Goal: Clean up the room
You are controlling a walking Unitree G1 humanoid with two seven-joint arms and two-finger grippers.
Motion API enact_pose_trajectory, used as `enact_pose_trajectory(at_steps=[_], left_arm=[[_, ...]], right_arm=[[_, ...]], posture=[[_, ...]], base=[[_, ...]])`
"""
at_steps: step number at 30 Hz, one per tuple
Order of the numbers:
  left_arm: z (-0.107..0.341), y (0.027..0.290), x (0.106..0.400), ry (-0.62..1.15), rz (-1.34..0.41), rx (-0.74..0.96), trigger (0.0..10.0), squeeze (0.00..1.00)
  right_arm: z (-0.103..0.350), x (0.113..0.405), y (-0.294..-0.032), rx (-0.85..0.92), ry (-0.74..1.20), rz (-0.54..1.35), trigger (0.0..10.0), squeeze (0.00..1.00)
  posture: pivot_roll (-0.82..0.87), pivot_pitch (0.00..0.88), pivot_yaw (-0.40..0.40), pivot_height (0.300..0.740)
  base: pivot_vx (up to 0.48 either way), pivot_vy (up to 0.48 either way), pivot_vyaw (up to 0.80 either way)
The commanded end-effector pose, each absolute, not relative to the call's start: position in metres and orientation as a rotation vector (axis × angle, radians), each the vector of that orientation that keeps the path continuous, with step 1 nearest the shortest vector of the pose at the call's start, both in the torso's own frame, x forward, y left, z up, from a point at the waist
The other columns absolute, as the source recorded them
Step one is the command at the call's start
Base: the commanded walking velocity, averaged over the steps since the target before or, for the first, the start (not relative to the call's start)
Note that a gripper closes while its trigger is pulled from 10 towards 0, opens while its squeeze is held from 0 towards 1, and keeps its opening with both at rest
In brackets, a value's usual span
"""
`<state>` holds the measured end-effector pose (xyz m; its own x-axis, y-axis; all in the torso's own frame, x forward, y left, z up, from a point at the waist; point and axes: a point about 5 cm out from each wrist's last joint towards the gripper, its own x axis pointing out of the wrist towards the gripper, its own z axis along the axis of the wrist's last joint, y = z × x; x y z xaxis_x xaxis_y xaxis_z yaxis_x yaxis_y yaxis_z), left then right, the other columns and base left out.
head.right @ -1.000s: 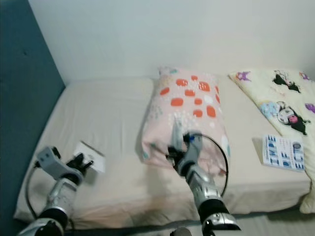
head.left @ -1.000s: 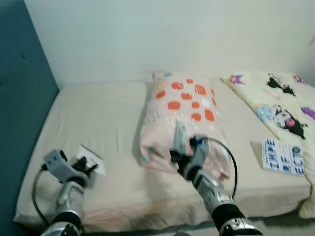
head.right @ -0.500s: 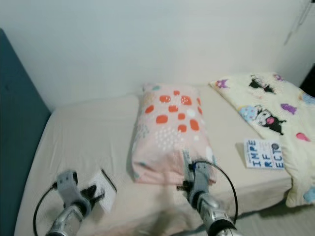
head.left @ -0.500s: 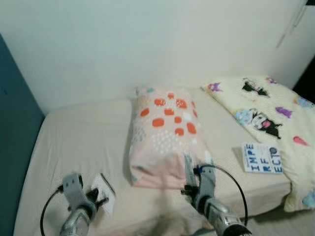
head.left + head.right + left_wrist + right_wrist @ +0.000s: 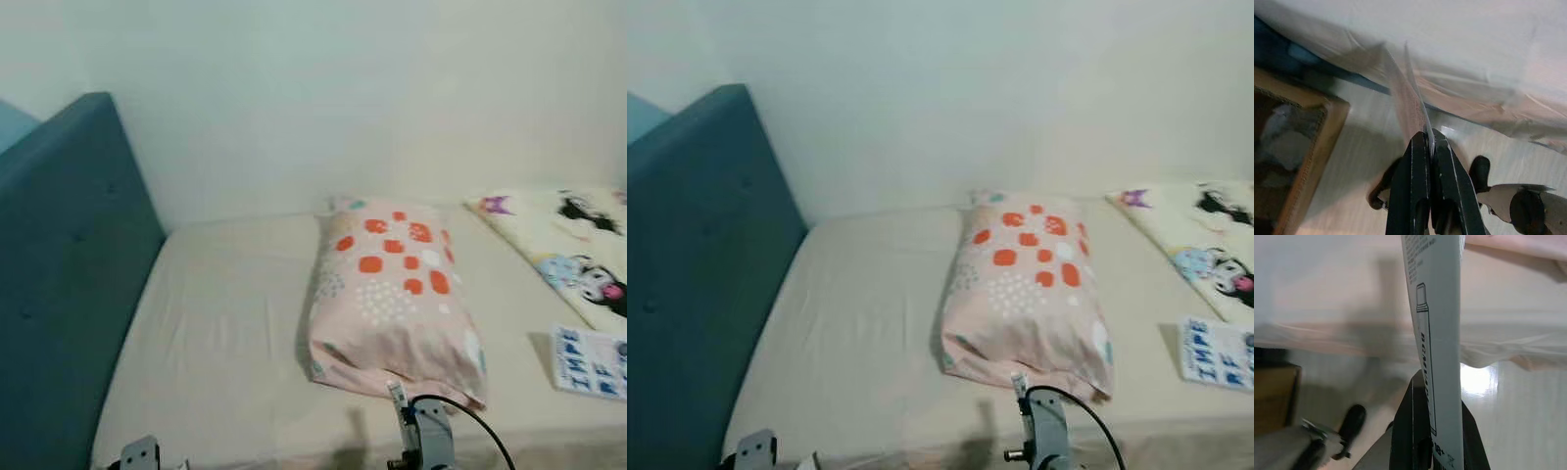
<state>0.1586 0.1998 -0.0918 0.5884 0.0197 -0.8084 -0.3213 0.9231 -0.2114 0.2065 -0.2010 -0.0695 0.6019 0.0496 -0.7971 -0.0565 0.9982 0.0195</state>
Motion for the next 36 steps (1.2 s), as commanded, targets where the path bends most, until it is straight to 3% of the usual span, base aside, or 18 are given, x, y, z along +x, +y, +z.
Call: enact_pose_trajectory(at_steps=[1, 23, 32, 36], left_arm=[[-0.091, 0.198, 0.162, 0.928, 0.18, -0.343, 10.0, 0.0], [-0.091, 0.195, 0.163, 0.939, 0.165, -0.339, 10.0, 0.0], [-0.09, 0.188, 0.167, 0.932, 0.111, -0.362, 10.0, 0.0], [-0.09, 0.184, 0.168, 0.934, 0.074, -0.353, 10.0, 0.0]], right_arm=[[-0.07, 0.205, -0.203, -0.025, 0.932, 0.062, 10.0, 0.0], [-0.071, 0.203, -0.202, -0.044, 0.938, 0.069, 10.0, 0.0], [-0.063, 0.218, -0.194, 0.019, 0.858, 0.08, 10.0, 0.0], [-0.063, 0.219, -0.191, 0.016, 0.861, 0.104, 10.0, 0.0]], posture=[[-0.05, 0.0, -0.009, 0.71], [-0.05, 0.0, -0.001, 0.71], [-0.06, 0.0, 0.006, 0.71], [-0.06, 0.0, 0.004, 0.71]], base=[[0.0, 0.0, 0.79], [0.0, 0.0, 0.78], [0.0, 0.0, 0.78], [0.0, -0.48, 0.78]])
